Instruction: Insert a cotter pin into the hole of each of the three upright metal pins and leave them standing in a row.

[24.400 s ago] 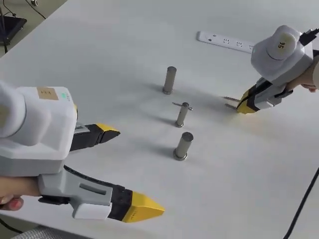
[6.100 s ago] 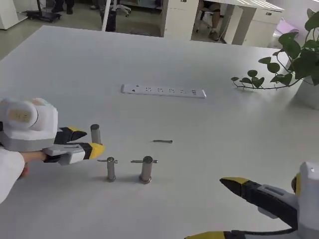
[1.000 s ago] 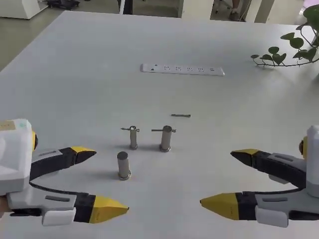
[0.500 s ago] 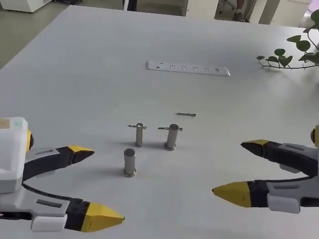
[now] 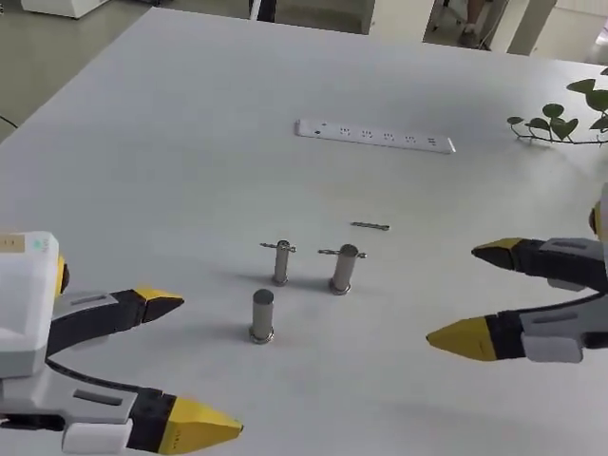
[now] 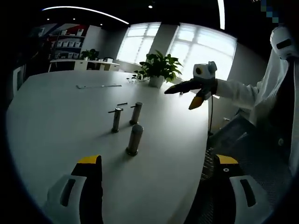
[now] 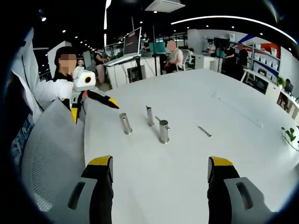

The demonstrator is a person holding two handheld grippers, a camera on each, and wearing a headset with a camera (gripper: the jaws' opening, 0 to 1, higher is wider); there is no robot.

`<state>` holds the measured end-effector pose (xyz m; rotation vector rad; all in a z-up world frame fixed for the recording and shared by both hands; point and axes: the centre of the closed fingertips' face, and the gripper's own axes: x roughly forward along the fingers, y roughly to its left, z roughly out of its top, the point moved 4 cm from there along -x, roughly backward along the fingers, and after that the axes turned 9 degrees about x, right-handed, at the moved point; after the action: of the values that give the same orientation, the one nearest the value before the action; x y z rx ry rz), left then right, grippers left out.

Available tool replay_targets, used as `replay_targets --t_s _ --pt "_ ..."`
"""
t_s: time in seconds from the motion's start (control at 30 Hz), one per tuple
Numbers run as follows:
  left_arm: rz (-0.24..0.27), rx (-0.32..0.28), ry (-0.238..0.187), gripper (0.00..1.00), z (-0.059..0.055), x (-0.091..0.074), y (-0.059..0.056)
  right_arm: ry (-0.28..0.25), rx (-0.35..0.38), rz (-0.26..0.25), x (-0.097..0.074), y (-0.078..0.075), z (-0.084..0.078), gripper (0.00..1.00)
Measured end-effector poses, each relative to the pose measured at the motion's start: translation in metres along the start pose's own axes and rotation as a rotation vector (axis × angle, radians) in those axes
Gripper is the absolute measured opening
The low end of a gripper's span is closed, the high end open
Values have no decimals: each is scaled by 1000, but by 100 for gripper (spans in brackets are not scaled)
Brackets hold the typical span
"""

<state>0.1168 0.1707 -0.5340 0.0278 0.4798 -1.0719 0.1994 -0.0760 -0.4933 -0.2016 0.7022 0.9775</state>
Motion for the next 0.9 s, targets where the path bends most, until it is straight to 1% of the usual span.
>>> replay_targets --t_s 0.1,0.17,0.2,0.27,0.37,0.4,0.5,0.6,0.67,0.7,0.73,0.8,0.9 --pt "-3 -17 -3 99 -2 0 -2 27 -48 -2 6 -13 12 79" --pt "-2 -23 -2 99 -3 0 -2 51 -69 -4 10 -20 17 78" --pt "1 -24 -1 99 -4 -1 -2 65 -92 -5 12 -25 20 76" --pt "3 -30 -2 99 -5 -2 -2 81 -111 -3 17 -31 23 74" --pt "7 -36 -2 99 -6 -4 -2 136 -164 -7 26 -45 27 72" --pt "11 -36 0 99 -6 -5 -1 141 -165 -6 29 -47 28 71" --pt "19 -41 0 99 -7 -7 0 180 -190 12 40 -56 31 67" --pt "22 -44 1 99 -7 -7 1 209 -206 13 49 -63 35 62" --pt "22 -41 4 99 -7 -8 1 232 -195 0 56 -69 36 59" --pt "22 -40 5 99 -7 -8 1 240 -198 -5 59 -72 36 59" --pt "21 -40 6 99 -7 -8 1 259 -214 -6 63 -75 37 58" --pt "20 -39 8 99 -8 -7 2 279 -230 2 71 -81 37 53" --pt "14 -36 16 99 -9 -6 3 283 -232 7 82 -86 39 44"
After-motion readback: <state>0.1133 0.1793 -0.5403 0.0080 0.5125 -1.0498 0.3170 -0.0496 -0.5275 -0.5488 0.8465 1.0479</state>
